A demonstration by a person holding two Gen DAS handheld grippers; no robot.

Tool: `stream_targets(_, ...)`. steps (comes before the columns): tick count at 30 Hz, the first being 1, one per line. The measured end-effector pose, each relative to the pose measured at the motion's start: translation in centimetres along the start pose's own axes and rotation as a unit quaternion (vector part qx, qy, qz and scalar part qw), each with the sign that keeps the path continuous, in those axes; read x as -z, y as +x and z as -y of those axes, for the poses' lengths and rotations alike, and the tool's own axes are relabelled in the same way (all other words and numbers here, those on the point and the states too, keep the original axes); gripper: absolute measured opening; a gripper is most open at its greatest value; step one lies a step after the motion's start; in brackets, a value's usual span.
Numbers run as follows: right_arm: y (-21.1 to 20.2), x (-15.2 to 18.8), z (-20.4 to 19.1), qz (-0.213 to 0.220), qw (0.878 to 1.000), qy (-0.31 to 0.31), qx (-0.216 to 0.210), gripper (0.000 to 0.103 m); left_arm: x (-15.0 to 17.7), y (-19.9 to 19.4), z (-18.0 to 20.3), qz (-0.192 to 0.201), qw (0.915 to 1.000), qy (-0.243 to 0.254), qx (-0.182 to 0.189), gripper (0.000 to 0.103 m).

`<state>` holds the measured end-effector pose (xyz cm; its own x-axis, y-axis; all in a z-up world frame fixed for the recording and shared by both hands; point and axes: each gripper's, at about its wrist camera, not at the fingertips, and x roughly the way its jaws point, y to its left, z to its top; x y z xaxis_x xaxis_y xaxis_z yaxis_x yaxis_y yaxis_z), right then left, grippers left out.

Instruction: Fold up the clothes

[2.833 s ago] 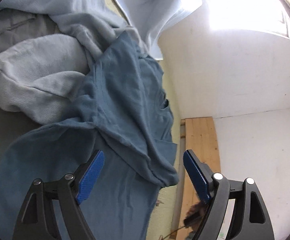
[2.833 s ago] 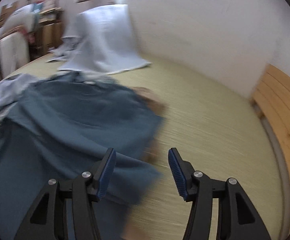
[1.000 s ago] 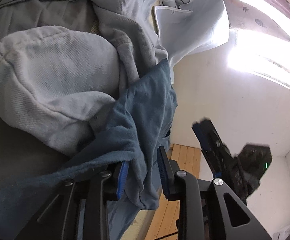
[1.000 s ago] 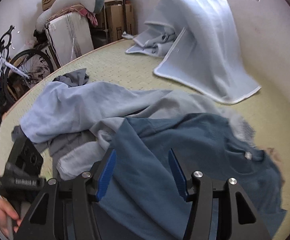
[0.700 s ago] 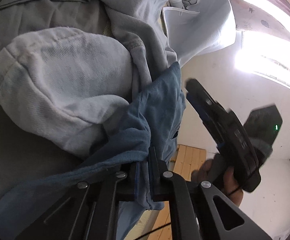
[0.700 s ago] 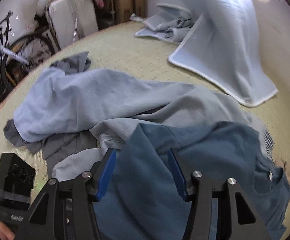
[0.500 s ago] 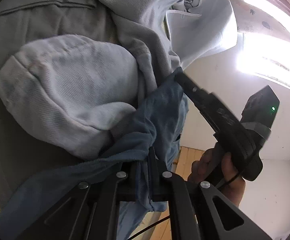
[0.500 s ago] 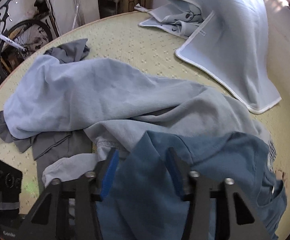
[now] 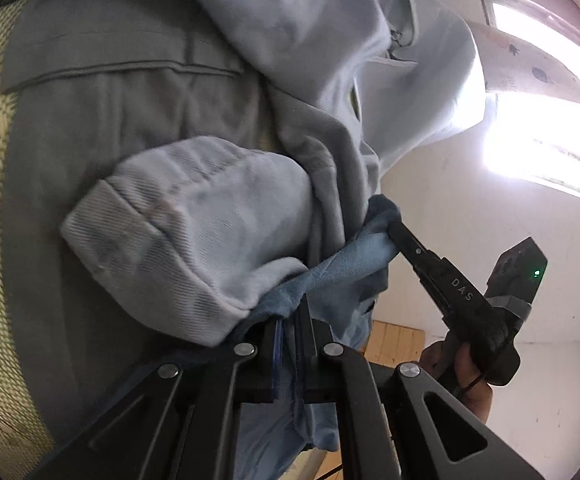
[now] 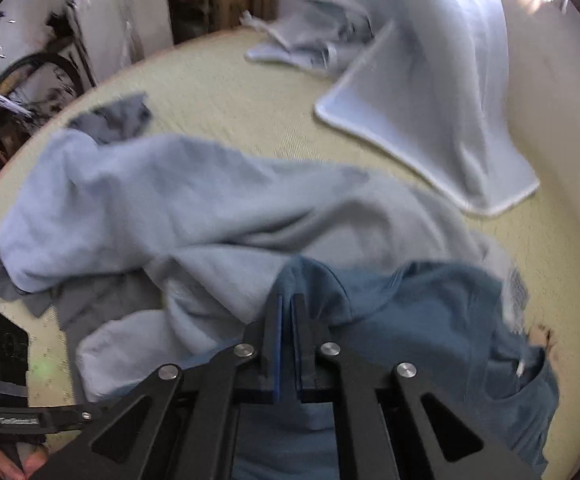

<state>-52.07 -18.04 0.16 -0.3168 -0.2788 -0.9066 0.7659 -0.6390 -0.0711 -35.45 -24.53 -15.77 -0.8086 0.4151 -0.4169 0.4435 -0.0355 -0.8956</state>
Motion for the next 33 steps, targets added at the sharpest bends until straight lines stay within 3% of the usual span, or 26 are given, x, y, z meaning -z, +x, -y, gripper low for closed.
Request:
stream_targets(6, -1.1, -0.1, 0.8, 0.024, 0.999, 0.022, -0.022, 0.005, 1.3, -0.4, -1.2, -0.002, 1.0000, -0.001, -0.003, 0.004)
stream_targets(8, -2.2, -0.6, 2.2, 0.043, 0.998, 0.053, -0.005, 0.008, 0.9, -0.1, -2.0, -0.006, 1.0000, -0.004, -0.005, 0.004)
stream_targets(9, -2.6, -0.9, 3.0, 0.050, 0.996, 0.069, 0.003, 0.011, 0.6, 0.3, -1.9, -0.007, 1.0000, -0.005, -0.005, 0.004)
stream_targets(10, -2.9, -1.1, 3.8, 0.053, 0.995, 0.086, 0.004, 0.025, 0.3, 0.8, -1.9, -0.008, 0.9999, -0.007, -0.005, 0.004)
stream_targets(12, -2.8, -1.2, 4.7, 0.045, 0.993, 0.109, -0.002, 0.043, 0.0, 0.6, -2.2, -0.010, 0.9999, -0.009, -0.004, 0.004)
stream_targets(14, -2.0, -1.0, 5.2, 0.017, 0.991, 0.131, -0.012, 0.043, 1.3, 0.5, -1.8, -0.011, 0.9999, -0.010, -0.004, 0.004)
stream_targets(18, 0.9, -0.3, 6.3, -0.043, 0.982, 0.182, -0.029, 0.042, 0.7, -1.3, -1.9, -0.015, 0.9998, -0.015, 0.000, 0.004)
stream_targets(24, 2.6, -0.8, 6.4, -0.032, 0.976, 0.213, -0.038, 0.042, 0.1, -1.9, -1.7, -0.017, 0.9997, -0.017, 0.003, 0.004)
stream_targets(26, 3.0, -1.1, 6.5, -0.023, 0.973, 0.223, -0.044, 0.020, 0.1, -2.0, -1.7, -0.018, 0.9997, -0.016, 0.003, 0.004)
stream_targets(27, 3.2, -1.5, 6.4, -0.019, 0.974, 0.223, -0.045, 0.002, 0.1, -2.0, -1.7, -0.018, 0.9997, -0.016, 0.003, 0.004)
stream_targets(33, 2.8, -4.5, 6.1, 0.032, 0.976, 0.211, -0.030, 0.002, 0.0, -2.0, -1.9, -0.016, 0.9998, -0.013, -0.001, 0.004)
